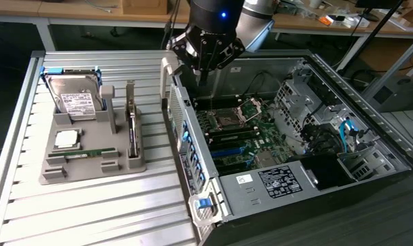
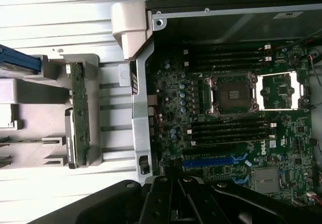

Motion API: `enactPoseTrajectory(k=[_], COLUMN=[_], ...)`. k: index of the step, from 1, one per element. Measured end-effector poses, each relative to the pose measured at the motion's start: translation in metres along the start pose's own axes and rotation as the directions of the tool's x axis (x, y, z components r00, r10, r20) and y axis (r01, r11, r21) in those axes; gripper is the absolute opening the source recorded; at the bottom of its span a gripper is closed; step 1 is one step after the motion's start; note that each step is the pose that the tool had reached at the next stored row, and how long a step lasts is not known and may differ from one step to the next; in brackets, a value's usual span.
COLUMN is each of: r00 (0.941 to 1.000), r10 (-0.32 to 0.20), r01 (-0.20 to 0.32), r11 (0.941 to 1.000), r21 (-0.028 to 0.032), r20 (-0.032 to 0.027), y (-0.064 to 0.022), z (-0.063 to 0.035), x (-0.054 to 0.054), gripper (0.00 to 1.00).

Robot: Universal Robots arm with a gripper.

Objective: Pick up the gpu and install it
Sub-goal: 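Reach for the gpu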

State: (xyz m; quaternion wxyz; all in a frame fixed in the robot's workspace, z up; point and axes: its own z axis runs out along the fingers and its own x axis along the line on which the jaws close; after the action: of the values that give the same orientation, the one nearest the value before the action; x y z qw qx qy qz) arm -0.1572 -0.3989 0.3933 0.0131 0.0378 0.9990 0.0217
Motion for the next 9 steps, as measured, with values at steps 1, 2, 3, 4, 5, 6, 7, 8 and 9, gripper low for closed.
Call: enactPoseTrajectory(k=[1, 2, 3, 4, 5, 6, 7, 8, 9], r00=[1.0000, 1.0000, 1.0000, 1.0000, 1.0000, 1.0000, 1.0000, 1.0000, 1.0000], r10=[0.000, 0.000, 0.000, 0.000, 0.000, 0.000, 0.000, 0.000, 0.000], r01=[0.000, 0.000, 0.000, 0.000, 0.000, 0.000, 0.000, 0.000, 0.000], r11=[1.0000, 1.0000, 1.0000, 1.0000, 1.0000, 1.0000, 1.0000, 1.0000, 1.0000], r21=[0.0001, 0.0000, 0.0001, 0.0000, 0.0000, 0.0000, 0.0000, 0.0000, 0.0000], r20=[0.0000, 0.0000, 0.0000, 0.0000, 0.0000, 0.0000, 0.0000, 0.0000, 0.0000], y=[0.0000, -0.0001, -0.0001, -0.0001, -0.0001, -0.0002, -0.0002, -0.0002, -0.0002], z=[0.0000, 0.0000, 0.0000, 0.0000, -0.0001, 0.0000, -0.0001, -0.0001, -0.0001], x=[0.0003, 0.0006, 0.0009, 0.0011, 0.0015, 0.0019, 0.0022, 0.0025, 0.0029], gripper=[0.11, 0.11, 0.11, 0.11, 0.11, 0.11, 0.11, 0.11, 0.11])
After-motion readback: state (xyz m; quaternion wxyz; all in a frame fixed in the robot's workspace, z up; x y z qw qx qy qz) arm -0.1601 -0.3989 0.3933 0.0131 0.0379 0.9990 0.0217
